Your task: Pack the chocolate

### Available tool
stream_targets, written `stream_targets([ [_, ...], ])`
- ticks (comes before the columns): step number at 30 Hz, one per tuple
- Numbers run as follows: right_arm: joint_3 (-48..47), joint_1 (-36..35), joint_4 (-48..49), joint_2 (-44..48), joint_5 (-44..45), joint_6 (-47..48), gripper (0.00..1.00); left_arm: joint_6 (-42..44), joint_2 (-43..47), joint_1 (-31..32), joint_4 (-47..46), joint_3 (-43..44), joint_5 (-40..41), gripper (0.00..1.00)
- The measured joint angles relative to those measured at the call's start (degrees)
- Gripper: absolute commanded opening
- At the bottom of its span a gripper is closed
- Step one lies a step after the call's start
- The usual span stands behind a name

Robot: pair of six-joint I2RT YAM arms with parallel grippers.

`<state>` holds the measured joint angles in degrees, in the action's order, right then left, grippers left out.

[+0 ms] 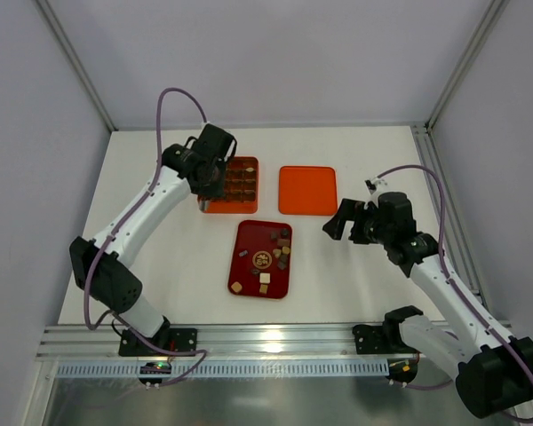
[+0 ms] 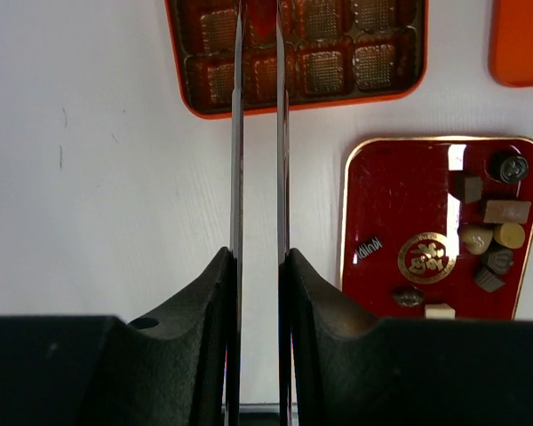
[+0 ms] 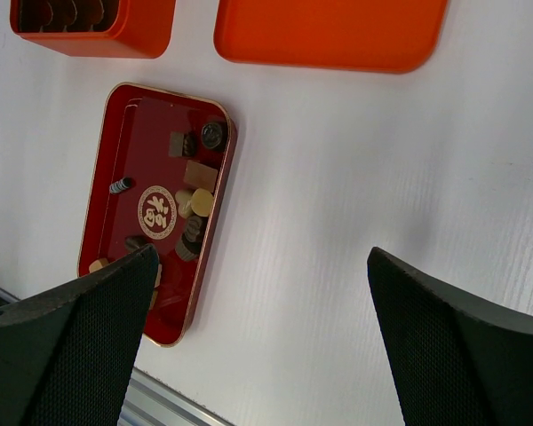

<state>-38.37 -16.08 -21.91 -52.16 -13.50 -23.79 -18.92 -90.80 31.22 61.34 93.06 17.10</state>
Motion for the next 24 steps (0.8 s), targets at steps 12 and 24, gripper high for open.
stream_targets([
  [12, -0.2, 0.0, 1.1, -2.0, -0.6, 0.1, 1.00, 1.4, -10.6, -7.2, -2.5, 5.3, 1.2, 0.26],
  [24, -0.7, 0.0, 1.1, -2.1, -0.7, 0.4, 1.00, 1.4, -14.3, -8.5, -4.1, 6.4, 0.9, 0.31],
])
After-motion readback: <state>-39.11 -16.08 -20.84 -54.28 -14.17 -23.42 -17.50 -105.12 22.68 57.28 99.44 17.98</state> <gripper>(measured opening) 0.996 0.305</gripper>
